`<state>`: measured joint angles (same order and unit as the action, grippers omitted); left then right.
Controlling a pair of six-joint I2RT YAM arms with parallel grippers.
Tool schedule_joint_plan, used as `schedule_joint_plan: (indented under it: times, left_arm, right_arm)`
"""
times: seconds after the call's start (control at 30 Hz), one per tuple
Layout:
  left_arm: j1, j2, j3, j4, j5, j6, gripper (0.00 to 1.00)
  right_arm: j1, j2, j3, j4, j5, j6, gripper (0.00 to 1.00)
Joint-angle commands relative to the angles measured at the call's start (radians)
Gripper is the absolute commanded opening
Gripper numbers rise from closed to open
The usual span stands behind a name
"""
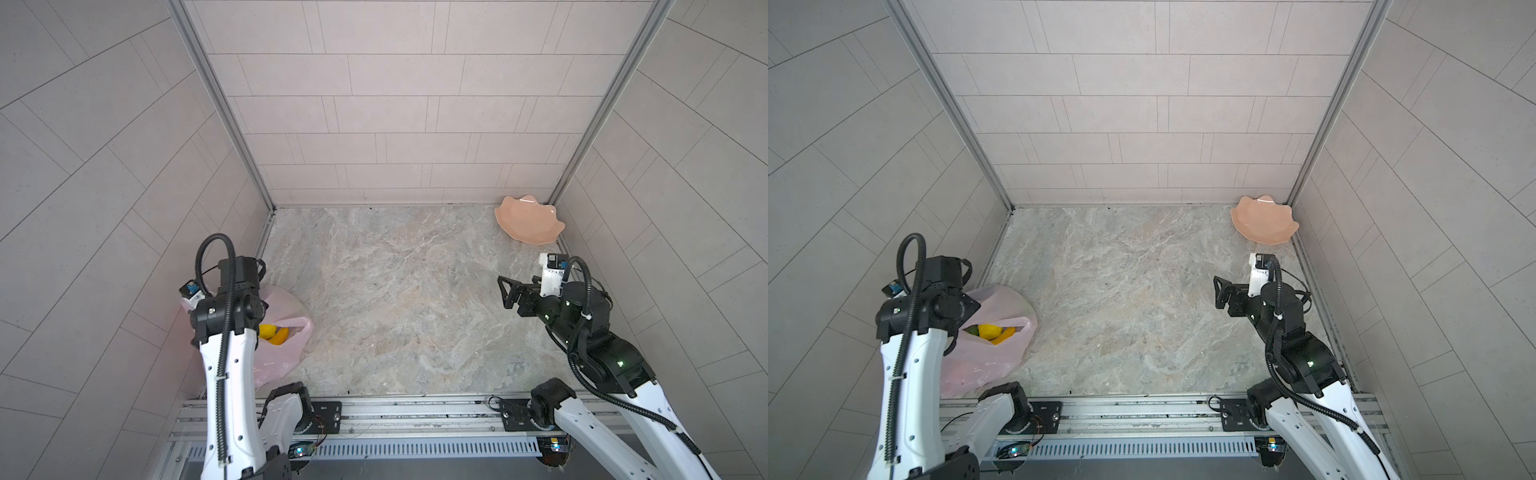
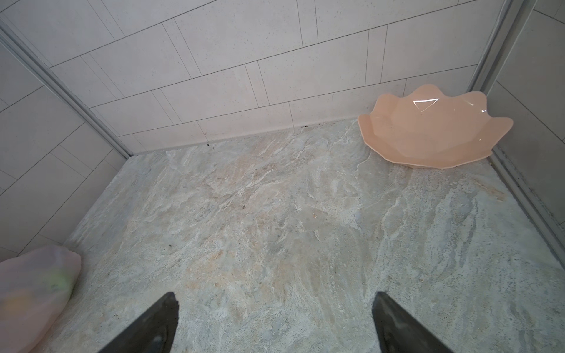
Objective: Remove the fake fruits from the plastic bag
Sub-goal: 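Lift and drag the pink bag toward the table centre with the left gripper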
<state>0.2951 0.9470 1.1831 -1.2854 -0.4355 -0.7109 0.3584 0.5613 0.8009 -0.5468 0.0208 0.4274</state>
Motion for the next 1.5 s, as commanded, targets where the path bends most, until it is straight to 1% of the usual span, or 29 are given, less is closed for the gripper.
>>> schedule_joint_plan:
  times: [0.0,0.03,0.1,0.17,0.2,0.23,0.27,0.33,0.4,0.43,0.5,0.57,0.6,0.67,0.73,0.9,1.07,1.17,1.27,1.37,1.47]
  left_arm:
    - [0.019,0.009,-0.027,0.145,0.120,0.050,0.84]
    - [0.019,0.011,-0.031,0.173,0.140,0.055,0.77]
    - [0.019,0.038,-0.030,0.238,0.207,0.079,0.50]
    - [0.019,0.075,-0.016,0.269,0.271,0.089,0.31]
    - [0.018,0.099,0.000,0.285,0.322,0.105,0.23]
    - [0.017,0.123,0.017,0.286,0.360,0.108,0.19]
    - [0.014,0.150,0.034,0.292,0.394,0.103,0.11]
    - [-0.014,0.191,0.060,0.329,0.444,0.098,0.02]
    - [-0.082,0.233,0.102,0.362,0.452,0.091,0.00]
    - [-0.122,0.250,0.128,0.371,0.441,0.093,0.00]
    - [-0.228,0.297,0.192,0.382,0.402,0.101,0.00]
    - [-0.309,0.335,0.245,0.402,0.393,0.108,0.00]
    - [-0.340,0.350,0.264,0.412,0.393,0.107,0.00]
    - [-0.406,0.380,0.307,0.425,0.385,0.105,0.00]
    - [-0.466,0.396,0.334,0.430,0.364,0.095,0.00]
    - [-0.611,0.424,0.368,0.451,0.381,0.063,0.00]
    - [-0.766,0.460,0.408,0.483,0.391,0.032,0.00]
    - [-0.861,0.507,0.459,0.506,0.416,0.030,0.00]
    - [-0.952,0.565,0.540,0.494,0.412,0.057,0.00]
    - [-1.015,0.602,0.597,0.494,0.422,0.087,0.00]
    - [-1.043,0.612,0.612,0.490,0.432,0.102,0.02]
  right_arm:
    - [0.008,-0.012,-0.007,-0.028,0.027,-0.003,0.98]
    - [0.009,-0.013,-0.007,-0.031,0.026,-0.001,0.98]
    - [0.009,-0.015,-0.010,-0.039,0.027,0.003,0.98]
    - [0.009,-0.014,-0.012,-0.049,0.029,0.004,0.98]
    - [0.008,-0.014,-0.010,-0.055,0.033,0.005,0.98]
    - [0.008,-0.013,-0.010,-0.060,0.036,0.005,0.98]
    - [0.009,-0.014,-0.008,-0.066,0.041,0.005,0.98]
    - [0.008,-0.014,-0.010,-0.075,0.052,0.007,0.98]
    - [0.008,-0.012,-0.009,-0.081,0.062,0.011,0.98]
    - [0.007,-0.010,-0.010,-0.083,0.066,0.014,0.98]
    - [0.008,-0.005,-0.010,-0.087,0.069,0.022,0.98]
    - [0.008,-0.001,-0.017,-0.077,0.068,0.014,0.97]
    - [0.007,0.004,-0.021,-0.071,0.074,0.001,0.98]
    - [0.003,0.018,-0.021,-0.087,0.131,0.002,0.98]
    - [-0.001,0.033,-0.017,-0.090,0.139,0.002,0.98]
    - [-0.001,0.058,-0.006,-0.078,0.114,0.024,0.98]
    - [-0.001,0.093,0.001,-0.042,0.052,0.039,0.97]
    - [0.003,0.127,0.008,-0.011,-0.019,0.051,0.97]
    - [0.021,0.164,0.030,0.003,-0.047,0.062,0.96]
    - [0.056,0.189,0.056,0.010,-0.045,0.055,0.96]
    - [0.098,0.204,0.081,0.015,-0.037,0.043,0.96]
